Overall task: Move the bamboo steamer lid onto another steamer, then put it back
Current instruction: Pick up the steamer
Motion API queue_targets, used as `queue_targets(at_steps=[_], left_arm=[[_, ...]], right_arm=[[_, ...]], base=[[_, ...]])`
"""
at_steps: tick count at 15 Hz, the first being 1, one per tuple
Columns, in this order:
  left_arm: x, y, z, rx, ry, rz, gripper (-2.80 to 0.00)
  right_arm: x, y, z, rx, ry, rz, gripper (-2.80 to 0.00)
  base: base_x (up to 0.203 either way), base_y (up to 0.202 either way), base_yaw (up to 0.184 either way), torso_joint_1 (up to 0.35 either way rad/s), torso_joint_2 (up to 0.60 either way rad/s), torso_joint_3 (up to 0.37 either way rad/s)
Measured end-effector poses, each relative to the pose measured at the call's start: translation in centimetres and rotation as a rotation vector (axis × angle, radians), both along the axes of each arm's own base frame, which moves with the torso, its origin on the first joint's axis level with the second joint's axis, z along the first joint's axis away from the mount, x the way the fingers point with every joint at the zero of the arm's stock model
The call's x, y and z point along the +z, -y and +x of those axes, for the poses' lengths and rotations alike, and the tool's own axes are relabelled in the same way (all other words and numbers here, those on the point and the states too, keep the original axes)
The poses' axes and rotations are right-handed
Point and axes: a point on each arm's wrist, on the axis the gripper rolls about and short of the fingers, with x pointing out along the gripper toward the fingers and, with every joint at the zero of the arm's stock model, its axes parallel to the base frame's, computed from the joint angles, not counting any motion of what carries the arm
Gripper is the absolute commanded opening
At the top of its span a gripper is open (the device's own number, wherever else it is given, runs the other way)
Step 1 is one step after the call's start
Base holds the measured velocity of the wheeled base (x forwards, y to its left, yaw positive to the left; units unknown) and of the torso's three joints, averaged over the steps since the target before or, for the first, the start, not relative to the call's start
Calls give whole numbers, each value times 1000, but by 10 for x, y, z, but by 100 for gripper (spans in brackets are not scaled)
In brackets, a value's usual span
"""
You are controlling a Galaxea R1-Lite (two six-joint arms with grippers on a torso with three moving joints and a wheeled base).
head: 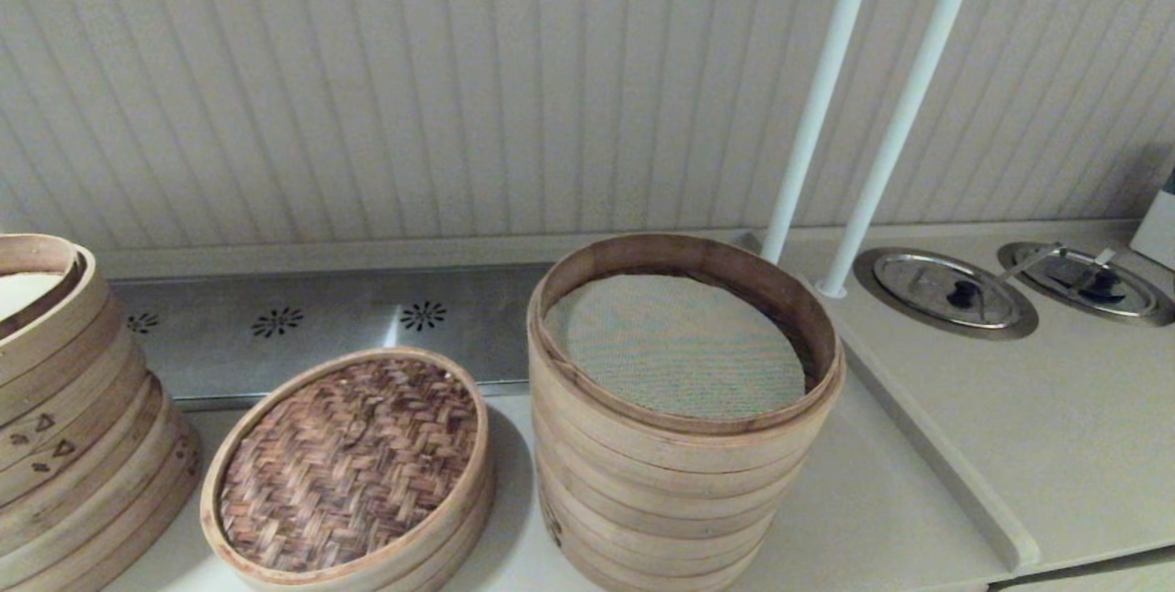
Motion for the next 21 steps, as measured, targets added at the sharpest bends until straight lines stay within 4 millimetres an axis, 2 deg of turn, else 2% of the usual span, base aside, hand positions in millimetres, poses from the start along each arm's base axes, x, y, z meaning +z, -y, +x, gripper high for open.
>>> queue_targets(at_steps=[1, 4, 7, 9, 15, 17, 20, 21], left_arm=[[6, 0, -2, -2, 7, 0, -280], [46, 0, -11, -28, 43, -1, -280], [78, 2, -2, -87, -51, 18, -280], [101, 3, 17, -128, -127, 18, -280], [158, 10, 97, -265, -462, 19, -280], [159, 18, 118, -330, -664, 34, -280], [150, 31, 157, -376, -893, 56, -280], [148, 36, 172, -384, -943, 61, -70]], right_arm=[[0, 0, 0, 0, 0, 0, -280], [0, 0, 0, 1, 0, 0, -280], [0, 0, 0, 1, -1, 0, -280], [0, 0, 0, 1, -1, -1, -280], [0, 0, 0, 1, -1, 0, -280], [0, 0, 0, 0, -1, -1, -280], [0, 0, 0, 0, 0, 0, -280], [0, 0, 0, 0, 0, -1, -280]], base=[[0, 0, 0, 0, 0, 0], [0, 0, 0, 0, 0, 0], [0, 0, 0, 0, 0, 0], [0, 0, 0, 0, 0, 0], [0, 0, 0, 0, 0, 0], [0, 0, 0, 0, 0, 0], [0, 0, 0, 0, 0, 0], [0, 0, 0, 0, 0, 0]])
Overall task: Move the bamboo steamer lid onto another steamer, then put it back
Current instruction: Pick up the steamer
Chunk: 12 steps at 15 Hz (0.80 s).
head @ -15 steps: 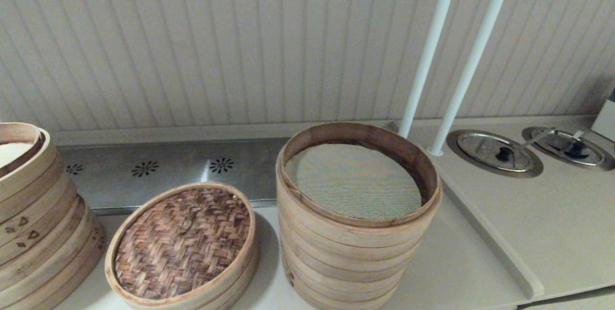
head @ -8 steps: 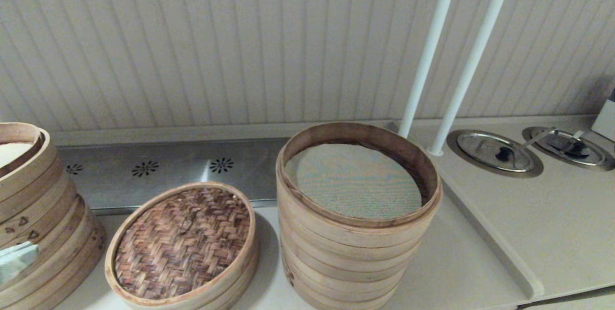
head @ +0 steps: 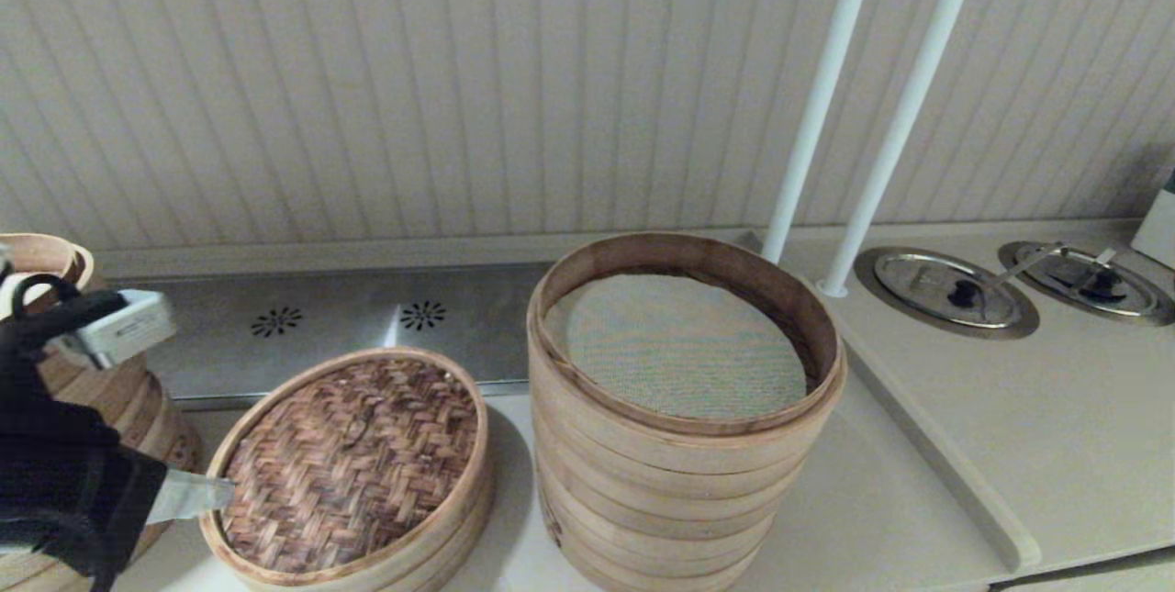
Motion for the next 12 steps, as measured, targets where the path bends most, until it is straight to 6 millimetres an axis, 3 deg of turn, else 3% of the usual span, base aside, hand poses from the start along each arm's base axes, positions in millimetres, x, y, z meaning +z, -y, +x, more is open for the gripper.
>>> queue_targets(at_steps=[1, 5, 9, 12], left_arm=[[-1, 5, 15, -8, -39, 9, 0], [-7, 22, 69, 10, -96, 100, 0], [-34, 34, 111, 49, -97, 189, 0], [-53, 42, 132, 65, -103, 236, 0]], right_arm=[[0, 0, 0, 0, 0, 0, -280], [0, 0, 0, 0, 0, 0, -280], [0, 0, 0, 0, 0, 0, -280], [0, 0, 0, 0, 0, 0, -280]], base=[[0, 0, 0, 0, 0, 0], [0, 0, 0, 0, 0, 0], [0, 0, 0, 0, 0, 0], [0, 0, 0, 0, 0, 0]])
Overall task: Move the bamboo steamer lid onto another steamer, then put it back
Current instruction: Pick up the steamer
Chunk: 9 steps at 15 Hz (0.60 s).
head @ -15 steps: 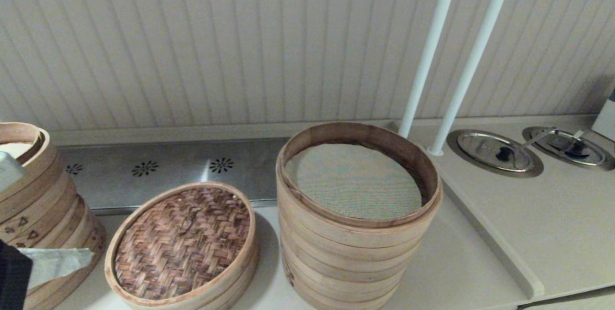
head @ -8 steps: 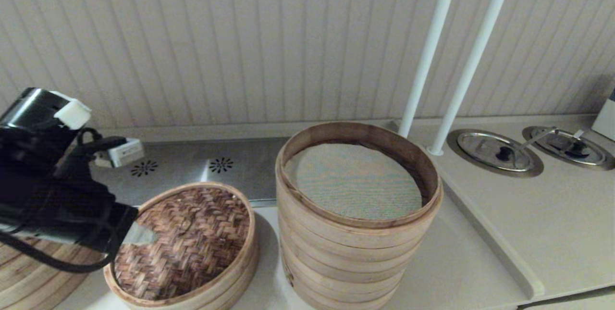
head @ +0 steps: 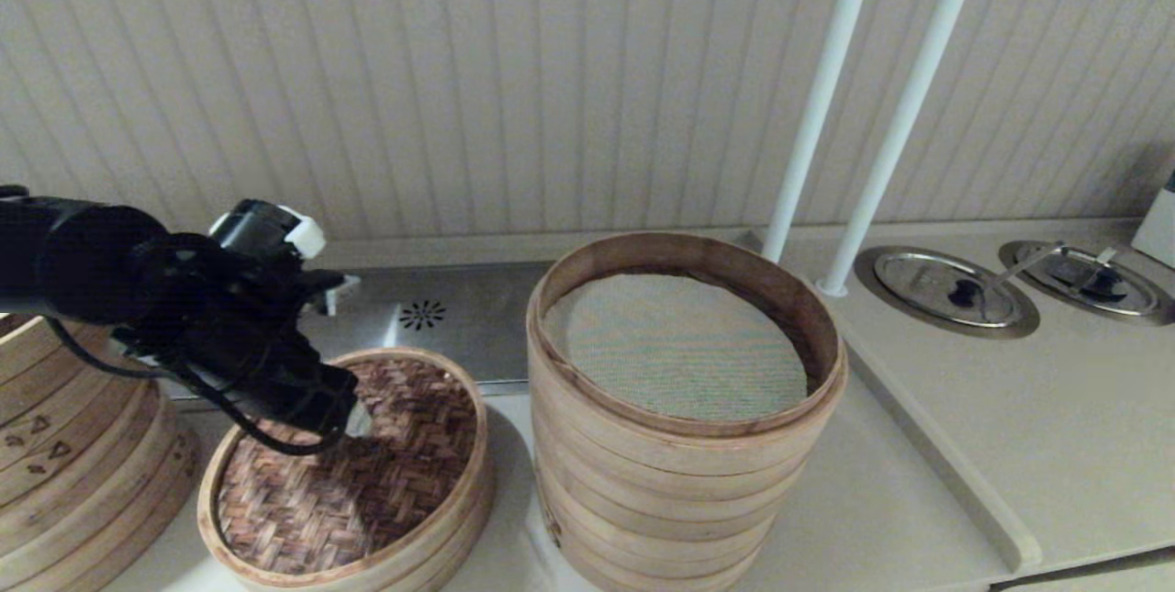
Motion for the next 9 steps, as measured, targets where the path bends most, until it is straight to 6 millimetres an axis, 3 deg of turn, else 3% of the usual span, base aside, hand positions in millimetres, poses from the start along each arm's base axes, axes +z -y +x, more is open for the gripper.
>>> queue_targets(at_steps=[3, 9], left_arm=[[-17, 7, 16, 10, 25, -9, 0], [-30, 8, 19, 24, -11, -6, 0]], right_arm=[[0, 0, 0, 0, 0, 0, -280], [0, 0, 0, 0, 0, 0, -280]], base=[[0, 0, 0, 0, 0, 0], [0, 0, 0, 0, 0, 0]])
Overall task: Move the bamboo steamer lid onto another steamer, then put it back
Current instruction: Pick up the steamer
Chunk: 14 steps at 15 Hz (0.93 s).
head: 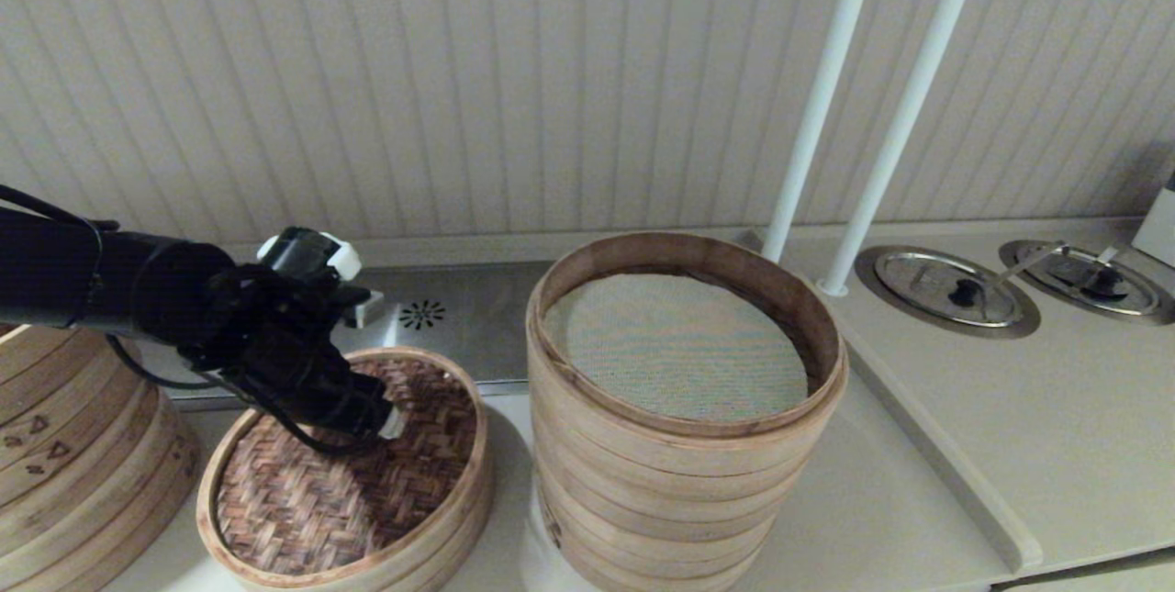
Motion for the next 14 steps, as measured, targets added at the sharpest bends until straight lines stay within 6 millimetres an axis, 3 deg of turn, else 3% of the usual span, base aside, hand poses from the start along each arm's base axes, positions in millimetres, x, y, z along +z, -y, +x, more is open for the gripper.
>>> queue_targets(at_steps=[8, 9, 10, 14], left_arm=[[-5, -10, -1, 16, 2, -33, 0], [-5, -11, 0, 21, 4, -34, -265], [-5, -13, 0, 24, 5, -33, -280], [-7, -14, 1, 32, 5, -32, -280]], right_arm=[[0, 0, 0, 0, 0, 0, -280], [0, 0, 0, 0, 0, 0, -280], [0, 0, 0, 0, 0, 0, -280], [0, 0, 0, 0, 0, 0, -280]], base=[[0, 0, 0, 0, 0, 0], [0, 0, 0, 0, 0, 0], [0, 0, 0, 0, 0, 0], [0, 0, 0, 0, 0, 0]])
